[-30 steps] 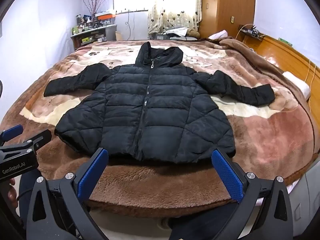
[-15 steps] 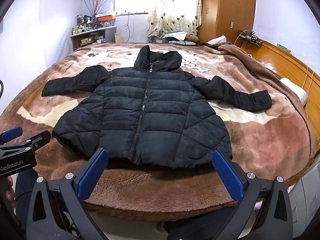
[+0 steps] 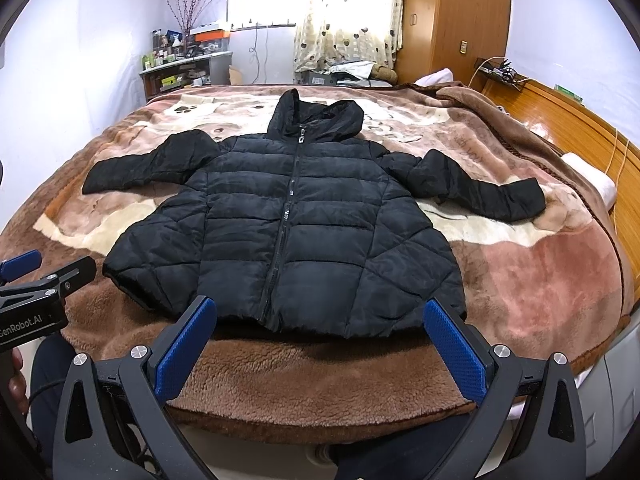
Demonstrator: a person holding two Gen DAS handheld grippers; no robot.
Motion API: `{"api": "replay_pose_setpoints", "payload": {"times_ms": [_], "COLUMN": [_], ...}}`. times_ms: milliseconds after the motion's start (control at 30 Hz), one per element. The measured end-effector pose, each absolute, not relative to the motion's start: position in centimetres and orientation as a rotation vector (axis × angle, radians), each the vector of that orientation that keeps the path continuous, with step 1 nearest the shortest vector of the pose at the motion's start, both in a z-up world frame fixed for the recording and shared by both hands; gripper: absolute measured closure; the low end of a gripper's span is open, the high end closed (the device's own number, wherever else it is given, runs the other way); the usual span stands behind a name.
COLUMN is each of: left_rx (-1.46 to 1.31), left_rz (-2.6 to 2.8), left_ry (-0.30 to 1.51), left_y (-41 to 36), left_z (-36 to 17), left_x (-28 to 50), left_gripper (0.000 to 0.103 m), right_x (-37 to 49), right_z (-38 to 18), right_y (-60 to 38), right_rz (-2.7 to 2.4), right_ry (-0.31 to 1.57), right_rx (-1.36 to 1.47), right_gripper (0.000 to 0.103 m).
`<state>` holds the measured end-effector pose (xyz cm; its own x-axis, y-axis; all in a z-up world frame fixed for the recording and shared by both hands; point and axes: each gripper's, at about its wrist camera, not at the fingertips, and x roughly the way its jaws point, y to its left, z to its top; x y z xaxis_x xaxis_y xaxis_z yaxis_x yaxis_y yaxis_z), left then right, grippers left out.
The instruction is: Fold large clothes
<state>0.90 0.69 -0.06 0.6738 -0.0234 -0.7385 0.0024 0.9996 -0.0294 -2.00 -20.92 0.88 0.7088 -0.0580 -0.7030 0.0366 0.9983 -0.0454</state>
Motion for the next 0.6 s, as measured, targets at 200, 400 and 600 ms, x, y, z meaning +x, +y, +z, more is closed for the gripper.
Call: {"api": "replay_pose_setpoints", "payload": {"times_ms": [200, 400, 600], "left_rx": [-0.033, -0.035, -0.035], "left_rz": [-0.024, -0.037, -0.043], "left_ry": [0.828, 0.827, 0.83], "left_y": [0.7, 0.5, 0.5], "left_z": [0.1, 0.0, -0.2], "left_x": [1.0, 1.4, 1.9], "left_gripper": [0.0, 0.0, 0.0], "right_x": [-1.8, -1.5, -0.8], "right_z": [0.7, 0.6, 0.4], "right_y": [-21.0, -21.0, -21.1], "right_rz": [-0.049, -0.05, -0.053], "right_ry": [0.78, 0.786, 0.794], "right_rx": [-0.027, -0.027, -0.025], "right_gripper": [0.0, 0.0, 0.0]}}
